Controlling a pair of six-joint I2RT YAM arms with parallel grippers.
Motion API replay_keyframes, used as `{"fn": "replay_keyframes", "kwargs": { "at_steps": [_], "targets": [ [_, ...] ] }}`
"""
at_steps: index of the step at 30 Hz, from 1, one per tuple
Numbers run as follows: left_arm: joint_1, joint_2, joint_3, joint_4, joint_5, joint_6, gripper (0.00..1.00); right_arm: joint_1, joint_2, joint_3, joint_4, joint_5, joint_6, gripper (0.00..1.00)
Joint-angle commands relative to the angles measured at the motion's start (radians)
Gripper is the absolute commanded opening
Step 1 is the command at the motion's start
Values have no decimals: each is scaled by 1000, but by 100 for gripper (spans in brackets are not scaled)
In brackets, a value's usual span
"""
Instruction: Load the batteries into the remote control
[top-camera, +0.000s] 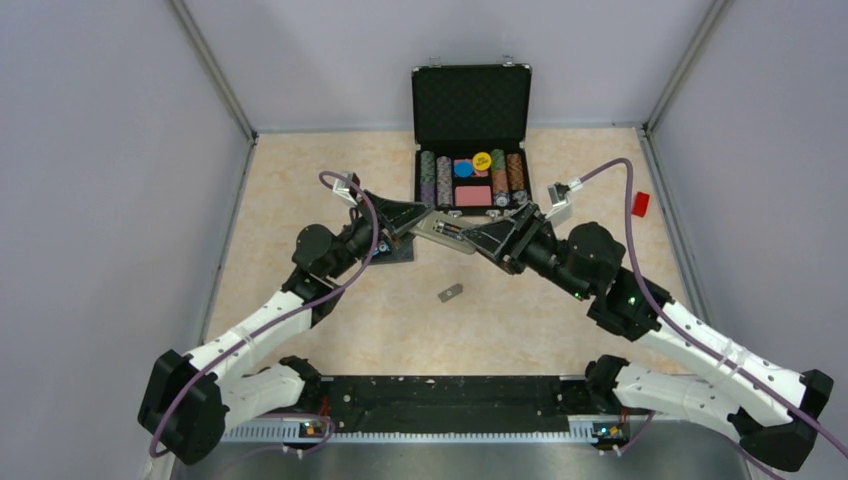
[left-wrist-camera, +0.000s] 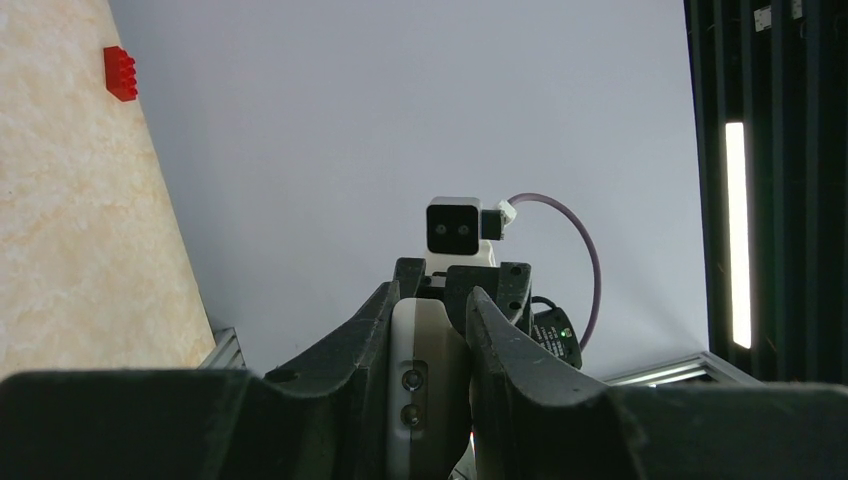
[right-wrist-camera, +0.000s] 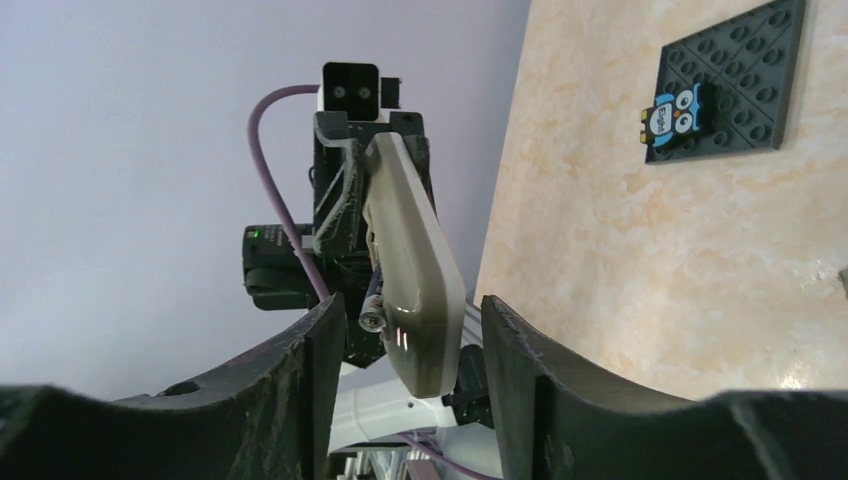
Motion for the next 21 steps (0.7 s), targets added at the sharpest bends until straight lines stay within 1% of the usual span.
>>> {"fn": "replay_keyframes", "kwargs": {
  "at_steps": [1,16,20,21],
  "targets": [
    [-3,-14,8,45,17,9,0,-17,17,27,0,-23,12,49],
    [-3,-8,22,61,26,2,0,-29,80,32,8,-81,11,27],
    [-3,-9,22,75,23,-9,0,-29,102,35,2,-85,-2,24],
    [-2,-10,22,77,23,-12,0,-28,110,36,2,-106,-8,23]
  ]
}}
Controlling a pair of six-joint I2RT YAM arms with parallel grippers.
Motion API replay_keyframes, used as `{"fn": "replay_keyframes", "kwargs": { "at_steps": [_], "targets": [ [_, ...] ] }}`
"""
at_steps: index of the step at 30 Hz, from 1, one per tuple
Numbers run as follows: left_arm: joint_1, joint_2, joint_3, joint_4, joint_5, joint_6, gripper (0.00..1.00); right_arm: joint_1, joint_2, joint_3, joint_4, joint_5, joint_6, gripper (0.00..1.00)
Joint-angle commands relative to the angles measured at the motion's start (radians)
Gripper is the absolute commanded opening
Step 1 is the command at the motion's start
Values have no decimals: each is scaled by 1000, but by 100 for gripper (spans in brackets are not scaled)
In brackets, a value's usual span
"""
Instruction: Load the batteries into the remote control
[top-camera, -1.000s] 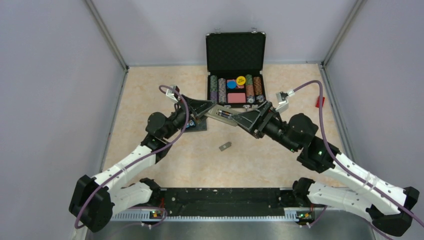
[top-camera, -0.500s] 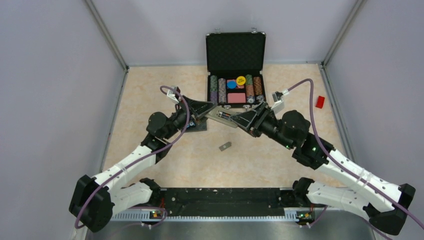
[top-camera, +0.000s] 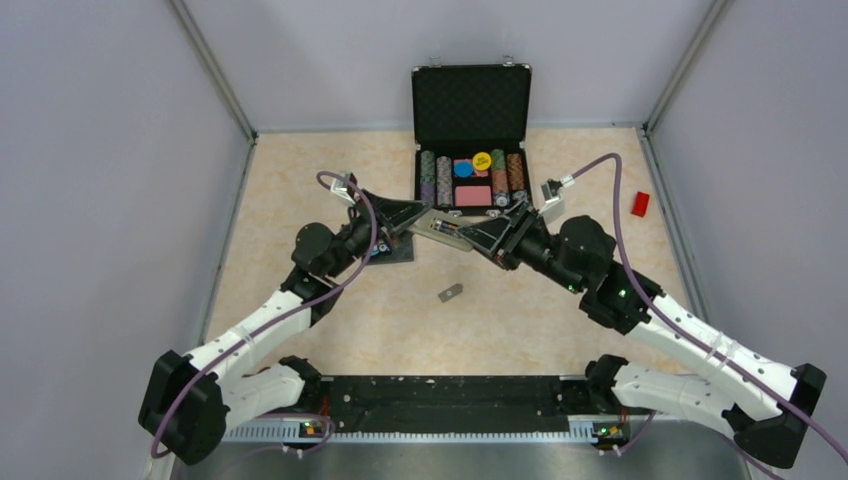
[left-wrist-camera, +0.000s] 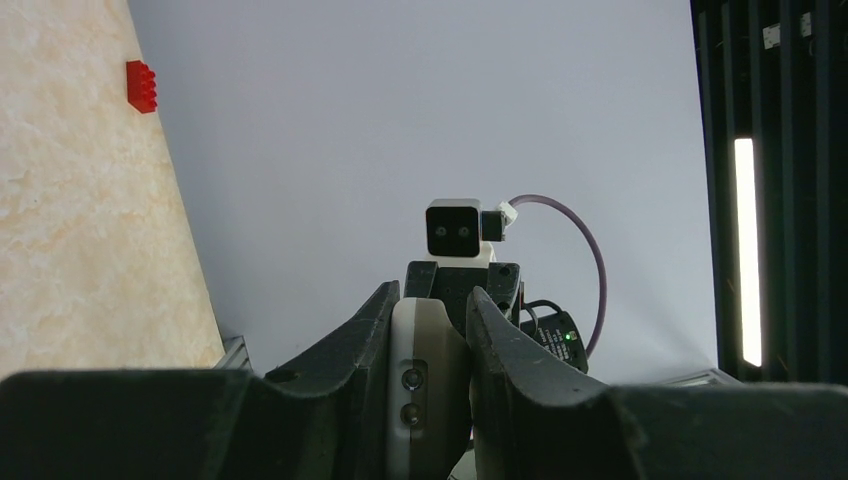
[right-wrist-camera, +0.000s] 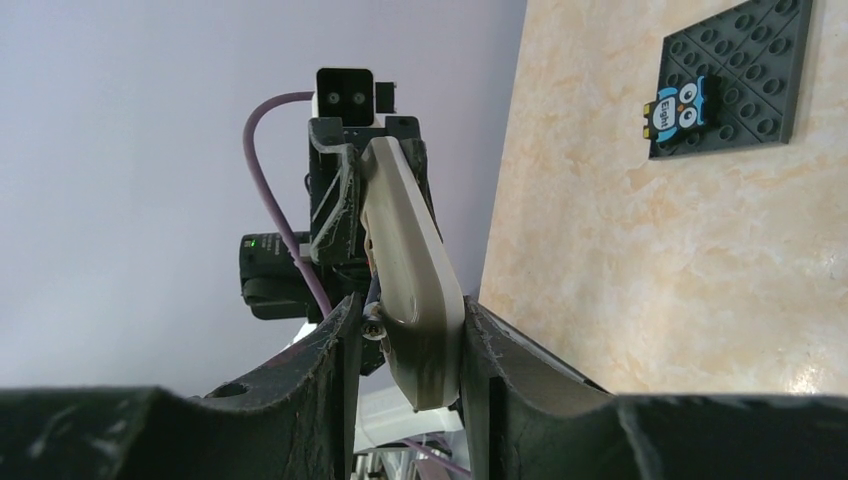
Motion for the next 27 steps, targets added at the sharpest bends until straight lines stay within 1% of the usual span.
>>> {"fn": "replay_keyframes", "kwargs": {
  "at_steps": [1,9,16,27],
  "targets": [
    [-14,-9,21,100,27,-22,0,-4,54,37,-21,-71,-46,23],
    [-15,-1,20,128,30,-43,0,-4,116,64,-52,-102,-85,22],
    [-14,-3,20,129,39,-55,0,-4,151,100,-112,-85,-106,28],
    [-14,-16,20,137,57,-78,0,-4,211,144,-201,-62,-117,31]
  ]
}}
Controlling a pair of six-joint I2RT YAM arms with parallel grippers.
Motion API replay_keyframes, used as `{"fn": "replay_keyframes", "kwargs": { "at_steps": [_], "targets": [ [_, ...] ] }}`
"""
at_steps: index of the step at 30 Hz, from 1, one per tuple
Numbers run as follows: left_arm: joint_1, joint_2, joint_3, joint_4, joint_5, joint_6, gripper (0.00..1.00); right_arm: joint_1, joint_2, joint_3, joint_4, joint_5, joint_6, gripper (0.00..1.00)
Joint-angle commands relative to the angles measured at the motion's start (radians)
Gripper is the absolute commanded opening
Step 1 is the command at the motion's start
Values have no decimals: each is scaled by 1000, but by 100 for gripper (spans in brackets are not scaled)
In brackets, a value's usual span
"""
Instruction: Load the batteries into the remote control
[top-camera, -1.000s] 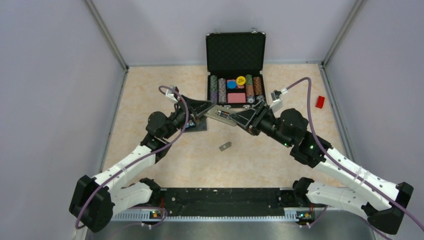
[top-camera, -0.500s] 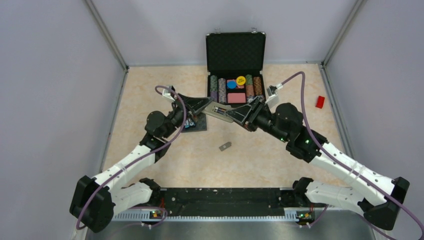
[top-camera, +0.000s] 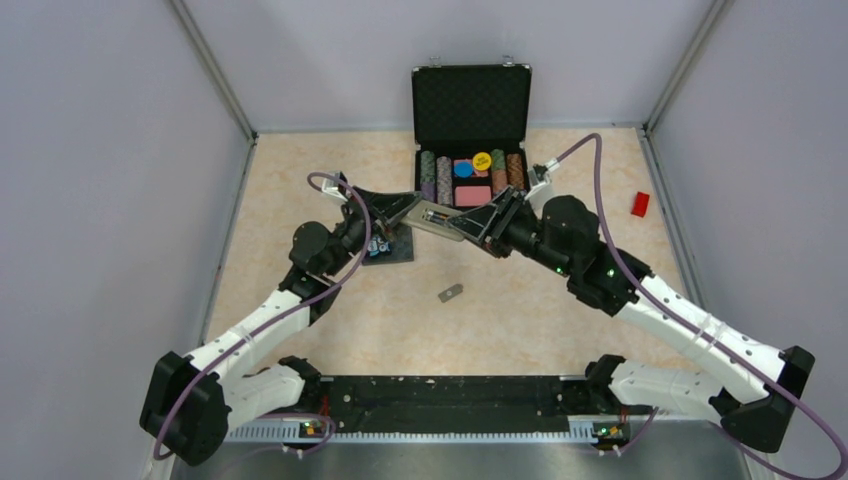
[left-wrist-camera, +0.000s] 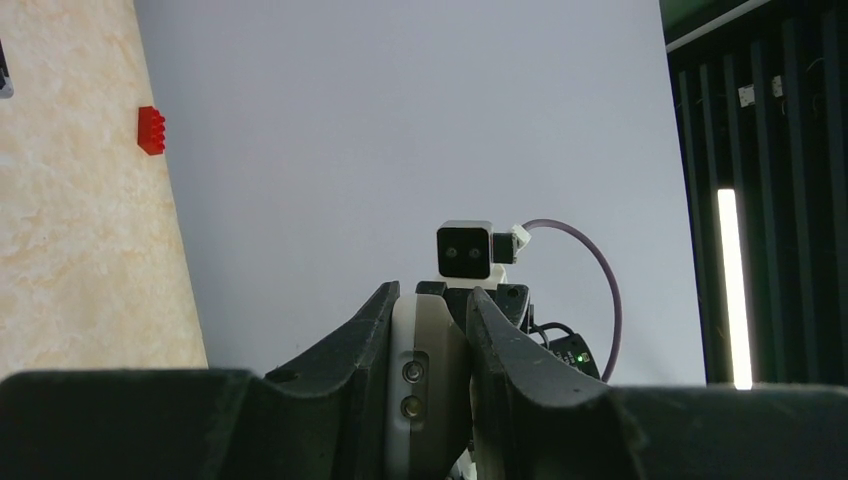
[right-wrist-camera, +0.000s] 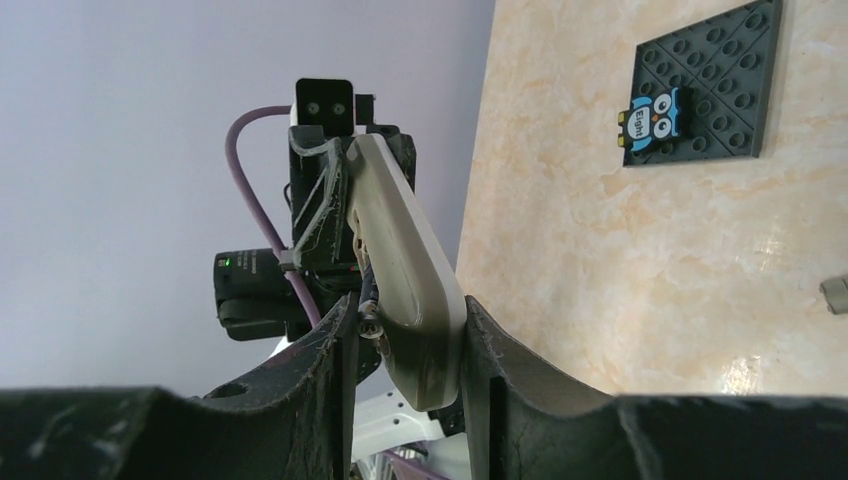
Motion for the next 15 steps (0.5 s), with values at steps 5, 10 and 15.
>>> {"fn": "replay_keyframes", "kwargs": {
  "at_steps": [5,10,15],
  "targets": [
    [-41,-22,17,136,97,-41,0,12,85,18,-169,-24,-77,30],
    [-42,-26,21,139,78,-42,0,12,109,48,-238,6,-127,30],
    [-42,-35,22,110,71,-15,0,12,105,58,-250,23,-140,34]
  ]
}}
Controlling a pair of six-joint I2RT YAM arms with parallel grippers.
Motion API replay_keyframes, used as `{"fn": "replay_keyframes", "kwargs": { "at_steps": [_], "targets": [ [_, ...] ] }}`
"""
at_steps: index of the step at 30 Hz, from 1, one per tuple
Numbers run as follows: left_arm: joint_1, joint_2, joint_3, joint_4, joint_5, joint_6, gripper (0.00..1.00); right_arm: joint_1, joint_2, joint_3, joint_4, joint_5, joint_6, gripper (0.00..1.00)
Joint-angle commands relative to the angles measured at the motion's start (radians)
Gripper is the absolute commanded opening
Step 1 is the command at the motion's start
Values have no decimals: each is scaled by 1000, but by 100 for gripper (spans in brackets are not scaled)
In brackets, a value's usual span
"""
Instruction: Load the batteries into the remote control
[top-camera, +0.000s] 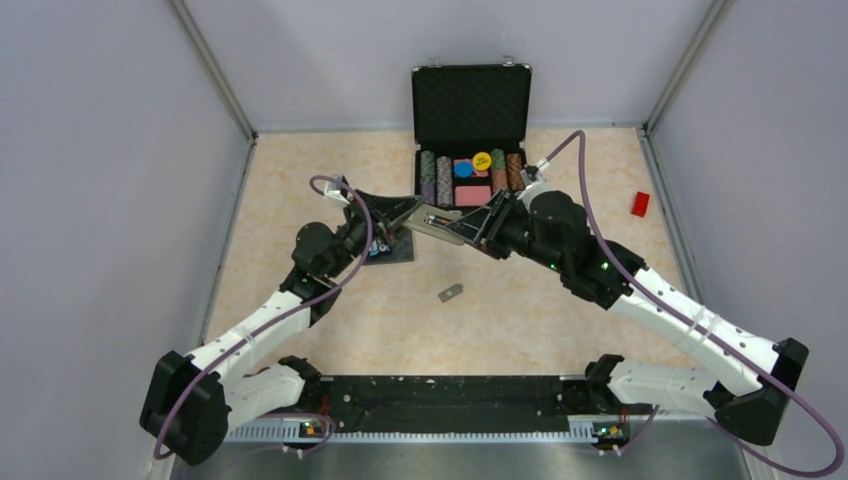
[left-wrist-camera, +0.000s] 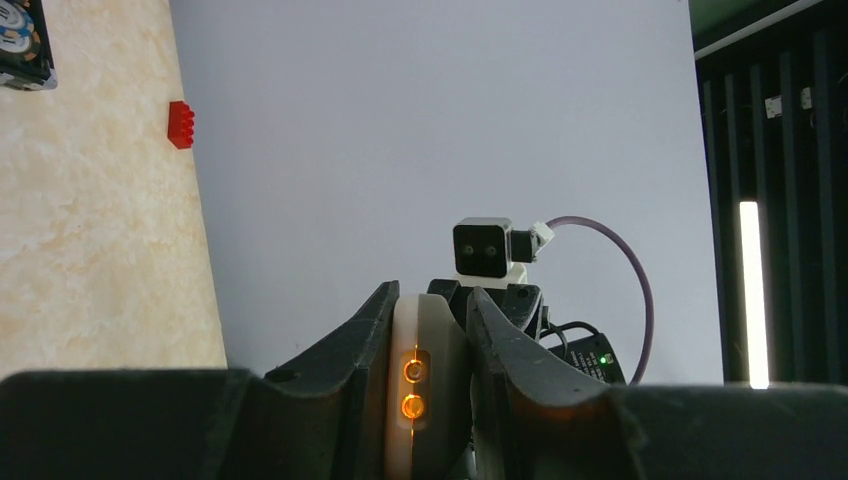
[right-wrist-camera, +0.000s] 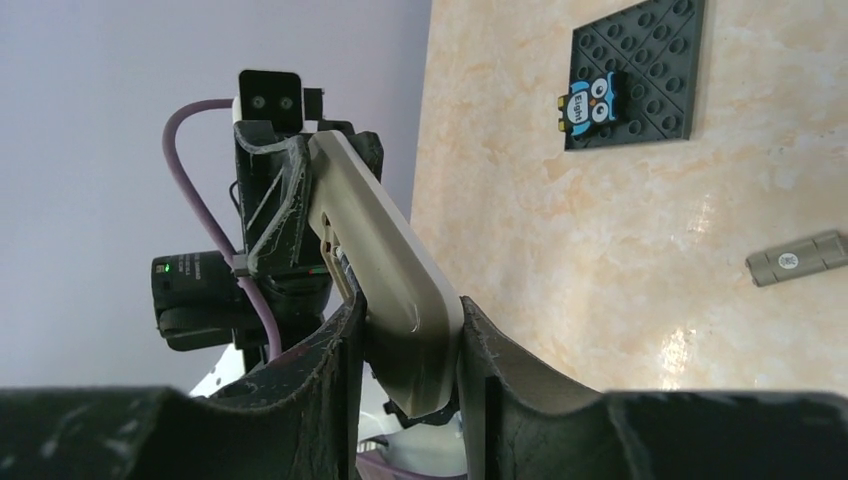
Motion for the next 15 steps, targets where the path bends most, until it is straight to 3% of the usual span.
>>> {"fn": "replay_keyframes", "kwargs": {
  "at_steps": [1,7,15],
  "targets": [
    [-41,-40,37,126,82,-6,0,12,48,12,-138,6,-96,38],
    [-34,-80,25,-17,68,165,0,11,-25,32,-113,6,-99,64],
    [14,-82,-15,-17,136,299,0,10,-139,32,-86,-3,-163,78]
  ]
}}
